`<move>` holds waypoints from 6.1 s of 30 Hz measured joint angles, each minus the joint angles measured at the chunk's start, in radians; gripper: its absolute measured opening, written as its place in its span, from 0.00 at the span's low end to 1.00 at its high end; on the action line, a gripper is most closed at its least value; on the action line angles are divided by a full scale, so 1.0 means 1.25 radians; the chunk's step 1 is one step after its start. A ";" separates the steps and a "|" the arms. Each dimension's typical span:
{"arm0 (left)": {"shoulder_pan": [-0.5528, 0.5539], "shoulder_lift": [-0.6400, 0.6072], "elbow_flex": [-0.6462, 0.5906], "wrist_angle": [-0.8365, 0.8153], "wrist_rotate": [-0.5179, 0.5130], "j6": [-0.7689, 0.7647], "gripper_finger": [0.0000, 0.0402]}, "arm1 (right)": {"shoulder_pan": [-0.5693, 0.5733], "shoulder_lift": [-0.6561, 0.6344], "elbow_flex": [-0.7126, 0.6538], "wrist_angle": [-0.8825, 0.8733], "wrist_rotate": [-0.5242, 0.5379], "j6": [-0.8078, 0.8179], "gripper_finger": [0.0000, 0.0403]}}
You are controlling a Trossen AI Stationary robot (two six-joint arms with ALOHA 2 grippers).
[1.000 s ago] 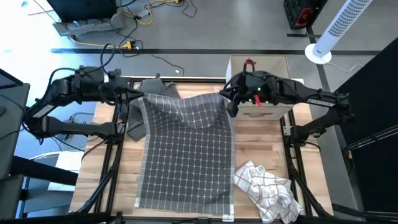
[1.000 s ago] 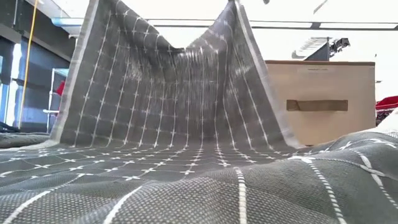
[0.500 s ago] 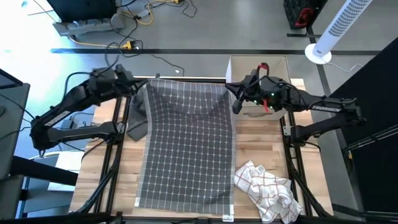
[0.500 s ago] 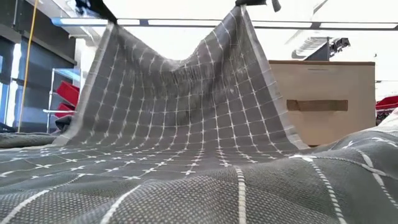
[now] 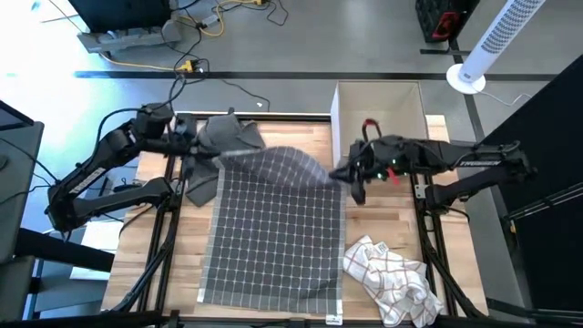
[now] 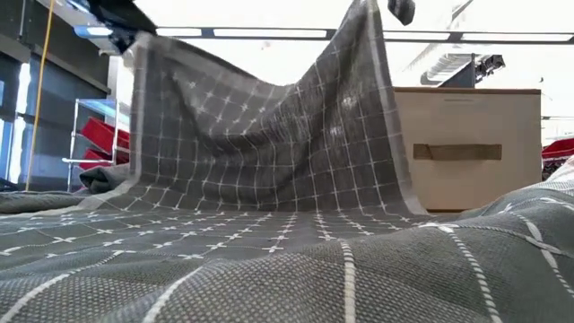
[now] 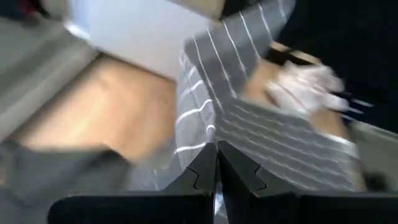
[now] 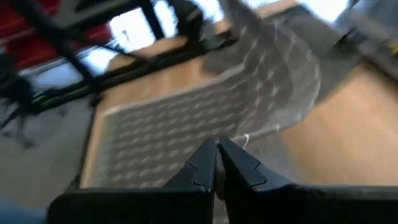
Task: Fold towel
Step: Fold the gray checkered towel
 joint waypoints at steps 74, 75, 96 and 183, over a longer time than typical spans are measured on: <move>-1.085 0.246 -0.166 0.266 -0.353 -0.599 0.00 | 0.415 0.370 0.000 0.171 -0.213 0.320 0.00; -1.093 0.260 -0.166 0.284 -0.347 -0.600 0.00 | 0.420 0.376 0.000 0.174 -0.216 0.319 0.00; -1.175 0.453 -0.167 0.364 -0.192 -0.606 0.00 | 0.448 0.507 0.000 0.258 -0.312 0.237 0.00; -0.981 0.383 -0.248 0.100 -0.672 -0.722 0.00 | 0.326 0.242 0.011 -0.208 -0.045 0.358 0.00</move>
